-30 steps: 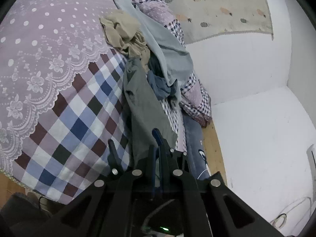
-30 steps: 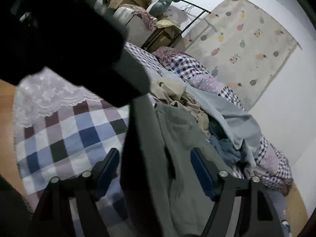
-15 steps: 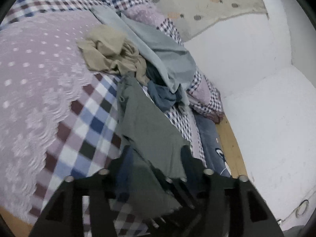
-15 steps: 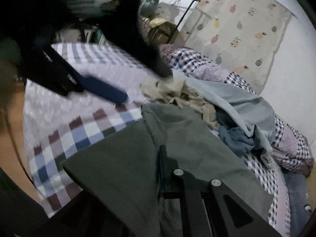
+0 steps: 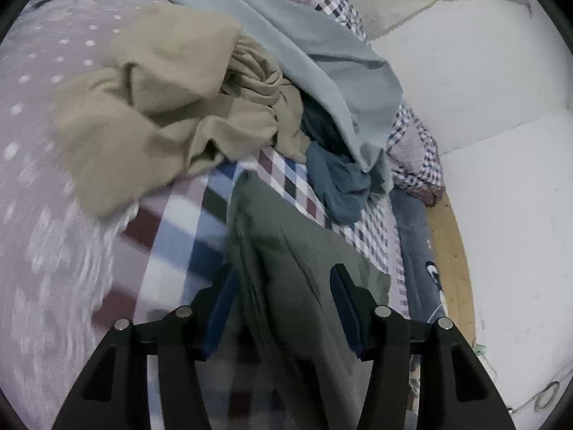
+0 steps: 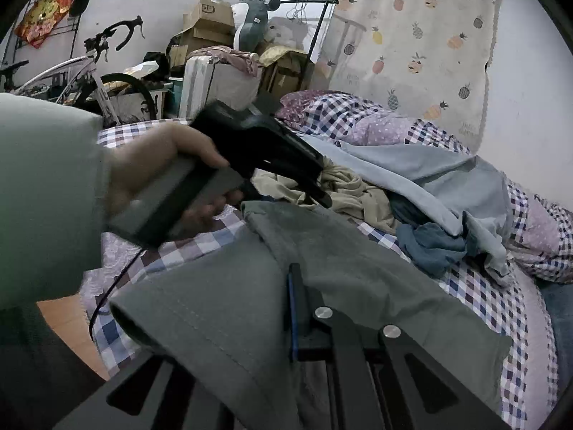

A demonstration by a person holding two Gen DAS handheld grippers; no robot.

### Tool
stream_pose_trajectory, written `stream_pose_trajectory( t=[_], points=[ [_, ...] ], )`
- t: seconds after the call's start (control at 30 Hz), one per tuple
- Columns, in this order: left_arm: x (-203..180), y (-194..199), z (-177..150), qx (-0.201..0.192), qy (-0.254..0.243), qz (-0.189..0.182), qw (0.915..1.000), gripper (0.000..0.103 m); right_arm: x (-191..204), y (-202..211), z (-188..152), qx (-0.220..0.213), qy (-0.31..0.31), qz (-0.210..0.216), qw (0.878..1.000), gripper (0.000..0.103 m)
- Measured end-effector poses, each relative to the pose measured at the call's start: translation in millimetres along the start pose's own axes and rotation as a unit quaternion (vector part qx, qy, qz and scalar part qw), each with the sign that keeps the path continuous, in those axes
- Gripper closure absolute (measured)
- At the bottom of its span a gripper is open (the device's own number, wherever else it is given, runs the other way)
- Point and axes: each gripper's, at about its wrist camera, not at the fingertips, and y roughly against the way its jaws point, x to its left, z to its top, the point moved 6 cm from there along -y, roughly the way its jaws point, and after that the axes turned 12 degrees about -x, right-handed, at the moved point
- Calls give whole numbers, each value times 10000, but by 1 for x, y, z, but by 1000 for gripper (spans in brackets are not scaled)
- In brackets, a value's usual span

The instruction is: Fold clothes

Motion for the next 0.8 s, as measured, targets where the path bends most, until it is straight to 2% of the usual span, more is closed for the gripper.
stream_pose_trajectory(
  t=[0.2,0.3,0.37,0.53,0.73,0.8],
  points=[
    [1,-34,12,388,-83,129,9991,46,-5,12,1,-90,-144,4,9999,99],
    [2,-45,15,524,-201,331,9979,47,-9,17,2,-129,-168,-33,9998,99],
    [7,-45,17,593,-139,474,9970,54,-15,22,2,-145,-238,-92,9996,99],
    [12,-24,20,541,85,1074,9927,54,-27,27,7,-209,-402,-234,9987,99],
    [2,-18,-14,886,622,736,9914,54,-34,25,19,-331,-466,-346,9978,99],
    [-6,-23,-25,1050,659,573,9906,54,-35,25,20,-339,-487,-345,9976,99]
  ],
)
